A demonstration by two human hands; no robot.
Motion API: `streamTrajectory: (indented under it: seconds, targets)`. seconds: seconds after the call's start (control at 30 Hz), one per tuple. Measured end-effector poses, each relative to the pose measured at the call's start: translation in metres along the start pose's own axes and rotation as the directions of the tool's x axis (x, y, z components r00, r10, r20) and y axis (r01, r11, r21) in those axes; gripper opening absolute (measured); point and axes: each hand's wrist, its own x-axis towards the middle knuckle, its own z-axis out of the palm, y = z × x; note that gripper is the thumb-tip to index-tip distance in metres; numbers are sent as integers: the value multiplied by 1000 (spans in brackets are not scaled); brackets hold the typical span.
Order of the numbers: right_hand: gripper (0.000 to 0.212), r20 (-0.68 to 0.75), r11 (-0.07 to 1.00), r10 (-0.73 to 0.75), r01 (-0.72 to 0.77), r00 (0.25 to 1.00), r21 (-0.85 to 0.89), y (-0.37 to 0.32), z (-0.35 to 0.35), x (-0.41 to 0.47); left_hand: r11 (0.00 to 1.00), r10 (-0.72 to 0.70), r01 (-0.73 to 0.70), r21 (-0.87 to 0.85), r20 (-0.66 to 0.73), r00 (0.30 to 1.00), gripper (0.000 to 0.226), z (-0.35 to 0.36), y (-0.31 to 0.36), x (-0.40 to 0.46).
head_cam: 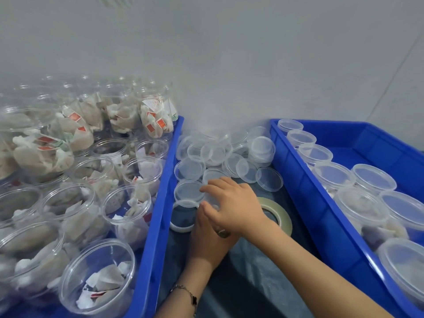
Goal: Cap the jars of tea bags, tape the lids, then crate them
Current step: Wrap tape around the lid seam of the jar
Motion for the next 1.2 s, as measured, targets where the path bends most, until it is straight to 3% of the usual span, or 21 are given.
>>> streamTrajectory:
  seconds: [0.07,0.13,0.2,0.23,0.27,0.37,0.43,0.5,0.63,0.73,0.8,0.93,1.07,1.13,1.2]
  targets:
    - [45,-52,1000,4,-4,999,-3,0,1,-1,1000,12,-12,16,3,1000,69,-1,1,1]
    - [48,-93,964,78,-51,993,262,4,-2,-5,997,-41,42,-70,25,999,81,-3,3,-2]
    - [43,-110,728,275,-132,955,673,14,-1,-16,988,-92,90,-122,-7,996,97,-5,5,-7]
    - [44,-112,623,389,-172,914,763,23,4,-25,990,-87,83,-116,-38,995,100,-5,6,-10]
    - [48,-82,589,474,-247,877,769,32,9,-34,992,-77,70,-105,-60,995,101,-5,6,-12]
    - [68,121,752,470,-469,874,463,64,29,-73,994,-68,62,-89,-65,996,104,-3,5,-14]
    - [75,244,926,331,-364,912,104,77,41,-91,995,-65,59,-77,-82,995,105,-3,4,-13]
    - [72,280,957,290,-283,915,-64,79,48,-101,999,-38,35,-35,-118,992,105,-4,6,-14]
    - [55,135,949,315,-310,939,-56,63,45,-104,1000,8,-3,30,-170,985,102,-4,7,-15]
    - [29,-117,954,291,-298,950,-45,57,38,-114,1000,13,-12,8,-212,977,100,-4,5,-16]
    - [29,-246,942,328,-336,912,13,54,35,-120,999,-26,18,-35,-249,968,96,-4,2,-14]
    - [31,-348,943,315,-333,883,11,51,31,-123,998,-53,44,-50,-186,981,101,-5,2,-13]
    - [32,-344,942,332,-324,878,82,49,27,-124,992,-44,28,-121,-127,991,121,-11,8,-16]
    - [29,-344,932,362,-341,866,123,50,25,-126,991,114,-130,-34,-294,949,107,-21,6,-25]
    - [21,-333,919,393,-357,857,167,50,24,-126,944,317,-325,51,-400,860,71,-25,3,-40]
